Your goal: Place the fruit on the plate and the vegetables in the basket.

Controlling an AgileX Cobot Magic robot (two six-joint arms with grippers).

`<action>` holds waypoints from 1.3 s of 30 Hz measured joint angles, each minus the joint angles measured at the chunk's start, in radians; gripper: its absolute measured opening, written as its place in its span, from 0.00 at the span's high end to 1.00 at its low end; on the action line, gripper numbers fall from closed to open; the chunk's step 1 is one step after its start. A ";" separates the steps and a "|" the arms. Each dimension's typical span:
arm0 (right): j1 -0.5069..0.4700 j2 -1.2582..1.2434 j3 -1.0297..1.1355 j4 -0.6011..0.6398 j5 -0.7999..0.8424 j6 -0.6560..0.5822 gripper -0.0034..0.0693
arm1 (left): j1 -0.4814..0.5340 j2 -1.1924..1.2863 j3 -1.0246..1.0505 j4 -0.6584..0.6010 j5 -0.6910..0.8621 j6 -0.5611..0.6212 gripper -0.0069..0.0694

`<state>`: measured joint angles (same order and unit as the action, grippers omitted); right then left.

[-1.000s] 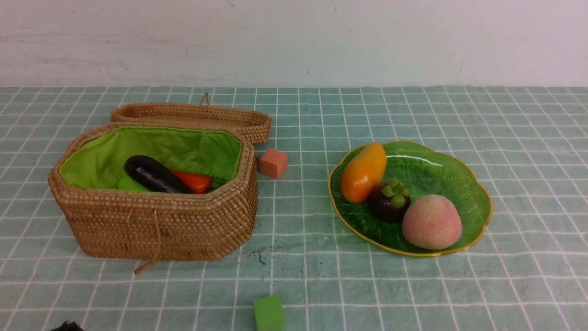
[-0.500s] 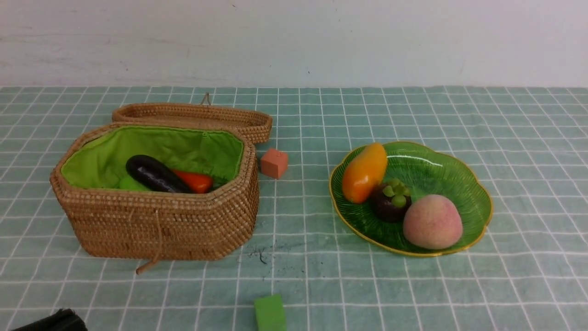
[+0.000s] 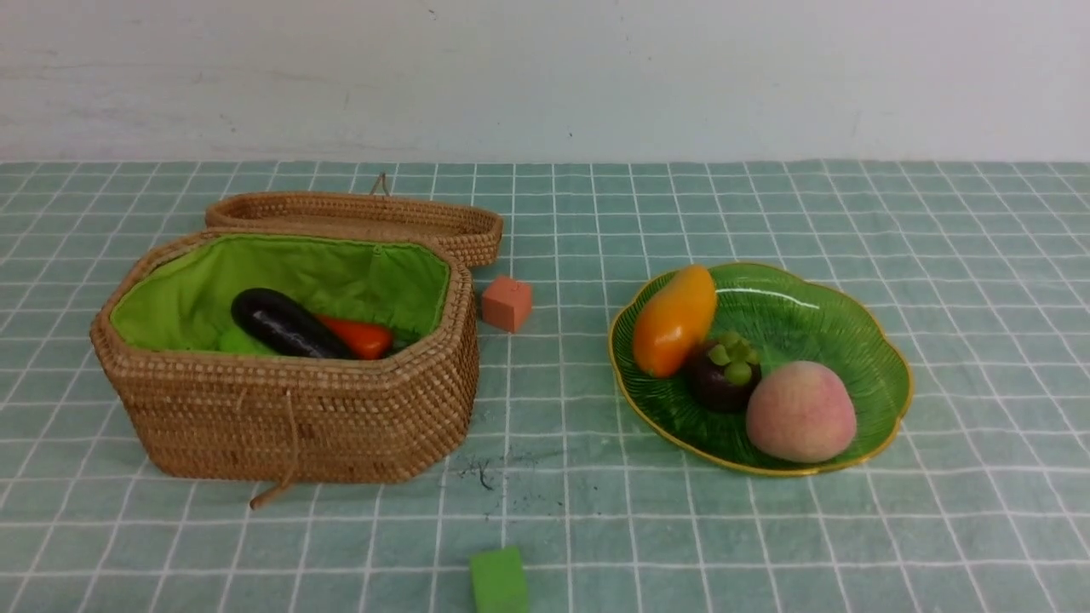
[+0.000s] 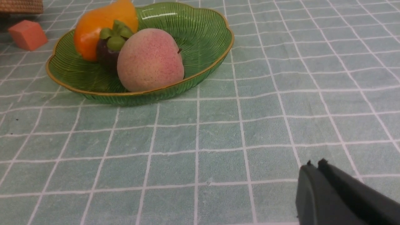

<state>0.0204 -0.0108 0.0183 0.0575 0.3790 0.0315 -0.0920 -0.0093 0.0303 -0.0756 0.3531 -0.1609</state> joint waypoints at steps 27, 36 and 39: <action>0.000 0.000 0.000 0.000 0.000 0.000 0.91 | 0.006 0.000 0.002 0.000 0.029 -0.019 0.93; 0.000 0.000 0.000 0.000 0.000 0.000 0.89 | 0.006 0.000 0.002 0.000 0.029 -0.019 0.93; 0.000 0.000 0.000 0.000 0.000 0.000 0.89 | 0.006 0.000 0.002 0.000 0.029 -0.019 0.93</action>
<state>0.0204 -0.0108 0.0183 0.0575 0.3790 0.0315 -0.0856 -0.0093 0.0318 -0.0756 0.3818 -0.1800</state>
